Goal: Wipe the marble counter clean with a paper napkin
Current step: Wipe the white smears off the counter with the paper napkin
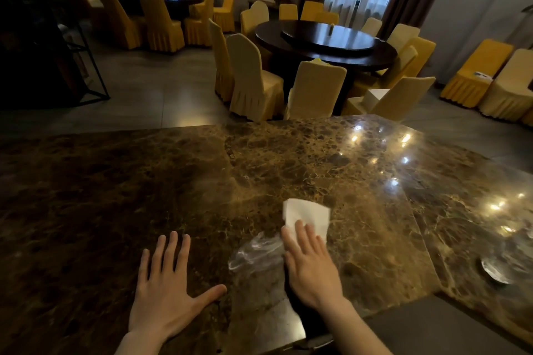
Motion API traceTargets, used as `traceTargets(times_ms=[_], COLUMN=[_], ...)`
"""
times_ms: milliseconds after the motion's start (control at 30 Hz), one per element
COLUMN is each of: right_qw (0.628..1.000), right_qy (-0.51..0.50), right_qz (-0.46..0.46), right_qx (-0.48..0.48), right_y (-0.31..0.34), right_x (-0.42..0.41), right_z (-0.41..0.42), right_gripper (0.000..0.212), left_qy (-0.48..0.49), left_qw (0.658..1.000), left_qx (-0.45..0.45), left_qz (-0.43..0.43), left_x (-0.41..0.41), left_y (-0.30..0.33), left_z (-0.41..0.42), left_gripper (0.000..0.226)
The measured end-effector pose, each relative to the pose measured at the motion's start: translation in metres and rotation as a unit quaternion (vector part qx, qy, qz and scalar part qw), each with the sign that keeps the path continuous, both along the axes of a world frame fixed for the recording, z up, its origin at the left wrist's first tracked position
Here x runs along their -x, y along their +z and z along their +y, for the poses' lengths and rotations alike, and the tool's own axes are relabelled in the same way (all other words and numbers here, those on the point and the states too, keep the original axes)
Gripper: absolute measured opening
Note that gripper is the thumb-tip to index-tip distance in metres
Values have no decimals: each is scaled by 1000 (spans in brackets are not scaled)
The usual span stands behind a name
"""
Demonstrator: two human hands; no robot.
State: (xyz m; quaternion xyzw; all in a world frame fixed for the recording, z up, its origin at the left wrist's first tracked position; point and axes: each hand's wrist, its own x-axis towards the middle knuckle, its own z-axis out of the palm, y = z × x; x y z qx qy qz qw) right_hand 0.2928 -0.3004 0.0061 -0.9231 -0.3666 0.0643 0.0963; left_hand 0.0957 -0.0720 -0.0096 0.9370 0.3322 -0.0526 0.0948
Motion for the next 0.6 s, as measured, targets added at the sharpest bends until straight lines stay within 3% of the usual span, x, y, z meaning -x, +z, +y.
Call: traceTargets(times_ms=[100, 300, 500, 600], right_qw=[999, 984, 979, 981], right_qy=[-19, 103, -25, -17], right_qz=[45, 136, 166, 123], right_qx=[-2, -57, -111, -148], right_y=[8, 6, 21, 20], right_x=[-13, 20, -13, -4], right_z=[15, 20, 12, 20], right_gripper=[54, 57, 53, 48], left_qy=[-3, 1, -1, 0], left_qw=[1000, 1000, 1000, 1000], left_qx=[-4, -4, 1, 5], left_qz=[2, -16, -17, -19], left_x=[-2, -1, -1, -2], left_y=[1, 0, 2, 1], left_z=[-1, 0, -1, -1], left_gripper=[139, 138, 138, 138])
